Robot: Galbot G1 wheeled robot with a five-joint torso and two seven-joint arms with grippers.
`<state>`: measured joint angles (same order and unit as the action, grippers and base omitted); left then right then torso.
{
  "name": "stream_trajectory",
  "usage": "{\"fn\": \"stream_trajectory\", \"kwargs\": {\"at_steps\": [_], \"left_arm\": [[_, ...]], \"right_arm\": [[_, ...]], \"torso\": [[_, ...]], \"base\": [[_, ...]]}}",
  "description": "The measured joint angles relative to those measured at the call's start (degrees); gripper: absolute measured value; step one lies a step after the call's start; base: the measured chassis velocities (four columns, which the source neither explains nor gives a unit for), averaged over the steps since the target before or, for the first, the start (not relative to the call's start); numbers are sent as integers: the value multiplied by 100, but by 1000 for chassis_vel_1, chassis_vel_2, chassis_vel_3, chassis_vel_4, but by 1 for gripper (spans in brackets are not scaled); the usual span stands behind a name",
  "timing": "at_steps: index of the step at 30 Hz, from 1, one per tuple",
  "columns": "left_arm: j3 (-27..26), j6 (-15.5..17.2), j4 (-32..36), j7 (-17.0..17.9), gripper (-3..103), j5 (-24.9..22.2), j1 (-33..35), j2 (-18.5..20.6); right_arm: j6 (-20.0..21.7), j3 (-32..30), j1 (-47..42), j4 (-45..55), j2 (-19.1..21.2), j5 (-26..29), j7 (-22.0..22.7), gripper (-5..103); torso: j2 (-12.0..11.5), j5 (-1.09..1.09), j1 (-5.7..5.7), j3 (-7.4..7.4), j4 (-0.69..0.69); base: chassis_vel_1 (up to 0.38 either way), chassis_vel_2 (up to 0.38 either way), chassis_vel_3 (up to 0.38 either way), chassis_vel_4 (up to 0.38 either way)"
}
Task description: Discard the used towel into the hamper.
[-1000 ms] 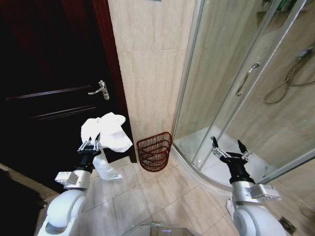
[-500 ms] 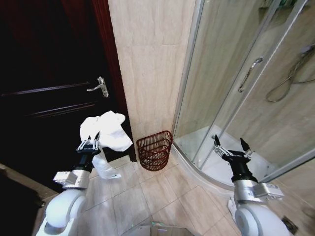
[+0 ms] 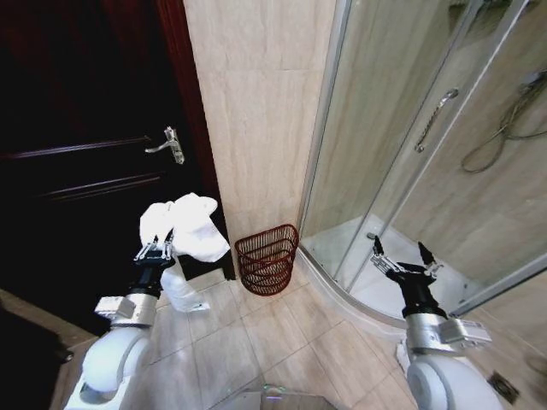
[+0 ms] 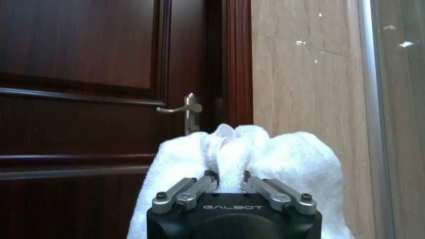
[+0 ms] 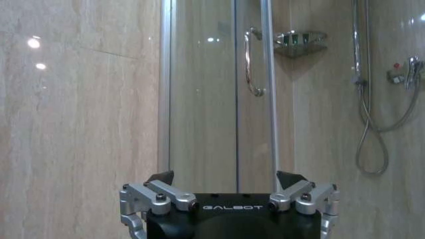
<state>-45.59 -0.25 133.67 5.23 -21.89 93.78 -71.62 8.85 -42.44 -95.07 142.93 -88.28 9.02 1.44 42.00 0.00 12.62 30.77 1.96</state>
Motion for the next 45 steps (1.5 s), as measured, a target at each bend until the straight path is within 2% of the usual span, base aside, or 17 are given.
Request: {"fn": "stream_trajectory", "kwargs": {"at_steps": [22, 45], "left_arm": [[24, 1, -147, 1, 13, -105, -148, 80], [26, -35, -129, 16, 13, -29, -50, 35]], "right_arm": [[151, 88, 34, 34, -61, -158, 20, 100], [21, 16, -138, 30, -59, -136, -1, 100]], "torso": [[-516, 0, -224, -291, 0], [-1014, 0, -434, -580, 0]], "base": [[0, 0, 0, 0], [0, 0, 0, 0]]}}
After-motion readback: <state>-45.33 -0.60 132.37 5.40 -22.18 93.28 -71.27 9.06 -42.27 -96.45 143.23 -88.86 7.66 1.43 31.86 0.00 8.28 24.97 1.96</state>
